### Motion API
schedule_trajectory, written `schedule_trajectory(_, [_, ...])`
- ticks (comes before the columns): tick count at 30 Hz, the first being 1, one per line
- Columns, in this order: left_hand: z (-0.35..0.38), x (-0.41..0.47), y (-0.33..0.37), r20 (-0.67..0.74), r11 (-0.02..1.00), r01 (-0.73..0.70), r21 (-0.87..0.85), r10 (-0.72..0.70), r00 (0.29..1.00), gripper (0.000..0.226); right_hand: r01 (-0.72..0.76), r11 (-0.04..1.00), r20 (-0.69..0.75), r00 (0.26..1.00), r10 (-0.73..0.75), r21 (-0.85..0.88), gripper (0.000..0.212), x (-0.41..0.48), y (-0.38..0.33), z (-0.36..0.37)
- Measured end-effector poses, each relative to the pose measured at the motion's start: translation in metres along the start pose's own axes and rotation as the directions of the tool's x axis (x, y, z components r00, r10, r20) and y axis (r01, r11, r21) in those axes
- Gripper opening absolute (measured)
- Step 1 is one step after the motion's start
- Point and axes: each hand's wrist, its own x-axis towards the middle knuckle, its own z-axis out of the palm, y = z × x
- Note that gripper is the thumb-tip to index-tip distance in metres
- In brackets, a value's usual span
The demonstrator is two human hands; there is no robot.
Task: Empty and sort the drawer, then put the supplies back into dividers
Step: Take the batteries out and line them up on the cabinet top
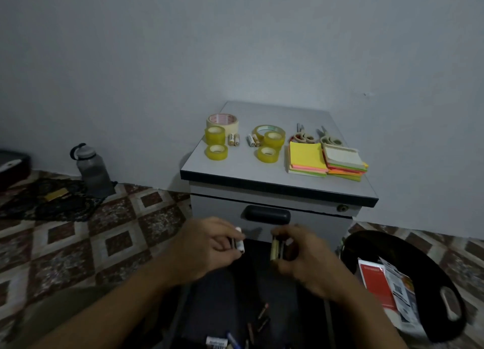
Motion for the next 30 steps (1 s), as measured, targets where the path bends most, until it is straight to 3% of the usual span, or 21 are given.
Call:
schedule_trajectory(2, [-0.025,0.015,0.019,-0.065,0.998,-0.063,0.004,0.063,0.996,0.033,0.05,0.999,-0.042,0.998,-0.049,0.003,0.055,0.006,-0.015,-0.026])
schedule_trajectory(5, [-0.062,0.045,0.045,-0.073,0.996,-0.009,-0.091,0.003,0.997,0.031,0.117,0.993,-0.118,0.986,-0.119,-0.024,0.055,0.029,-0.034,-0.063])
schedule_trajectory(11, [-0.112,0.126,0.05,-0.122,0.997,0.043,0.069,-0.035,0.992,0.026,0.169,0.979,-0.21,0.959,-0.191,-0.117,0.053,0.114,-0.056,-0.117])
schedule_trajectory(20, [-0.11,0.214,0.017,-0.004,0.932,0.027,0.361,-0.028,1.0,0.028,0.184,0.935,-0.058,0.976,-0.211,-0.304,0.064,0.232,-0.064,-0.12])
schedule_trajectory(24, [-0.102,0.223,0.004,0.067,0.853,-0.034,0.521,-0.001,0.998,0.031,0.176,0.911,0.015,0.983,-0.184,-0.373,0.064,0.254,-0.06,-0.117])
schedule_trajectory(30, [-0.096,0.229,-0.006,0.108,0.786,-0.083,0.613,0.021,0.994,0.032,0.19,0.89,0.086,0.982,-0.17,-0.415,0.063,0.265,-0.055,-0.112])
